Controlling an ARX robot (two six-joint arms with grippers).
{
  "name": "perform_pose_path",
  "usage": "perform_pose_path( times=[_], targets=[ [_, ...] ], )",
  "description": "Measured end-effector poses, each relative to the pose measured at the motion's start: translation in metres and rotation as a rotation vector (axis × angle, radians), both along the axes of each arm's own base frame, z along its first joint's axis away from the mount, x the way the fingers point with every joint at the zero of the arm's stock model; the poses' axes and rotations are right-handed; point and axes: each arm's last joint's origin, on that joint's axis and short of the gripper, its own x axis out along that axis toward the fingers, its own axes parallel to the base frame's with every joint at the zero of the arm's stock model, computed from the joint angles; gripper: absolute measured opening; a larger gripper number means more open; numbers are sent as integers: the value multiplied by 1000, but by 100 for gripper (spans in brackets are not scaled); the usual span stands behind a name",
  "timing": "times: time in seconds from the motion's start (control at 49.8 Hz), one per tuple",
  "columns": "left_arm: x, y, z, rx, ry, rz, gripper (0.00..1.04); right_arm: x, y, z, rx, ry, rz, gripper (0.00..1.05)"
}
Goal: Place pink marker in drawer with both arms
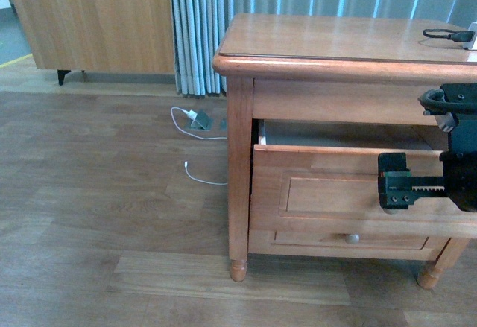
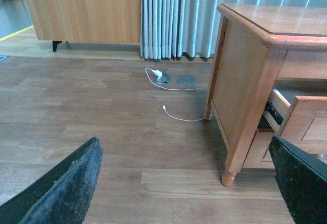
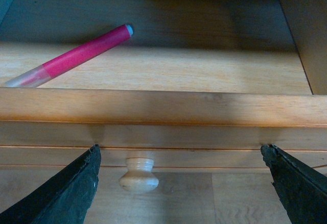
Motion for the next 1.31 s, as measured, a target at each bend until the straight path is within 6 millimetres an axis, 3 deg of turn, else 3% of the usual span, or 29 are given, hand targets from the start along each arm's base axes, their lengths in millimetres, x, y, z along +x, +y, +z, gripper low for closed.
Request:
perform_pose_path(
  times=[0.302, 0.683, 1.085, 1.307],
  targets=[
    [0, 0, 0, 0, 0, 0, 99, 47, -2, -13, -16, -93, -12, 96],
    [0, 0, 0, 0, 0, 0, 99, 73, -1, -22, -10, -146, -13, 96],
    [0, 0, 0, 0, 0, 0, 99, 65, -1, -17, -13, -164, -3, 96],
    [0, 0, 0, 0, 0, 0, 99, 23, 1, 24, 17, -175, 34, 96]
  ],
)
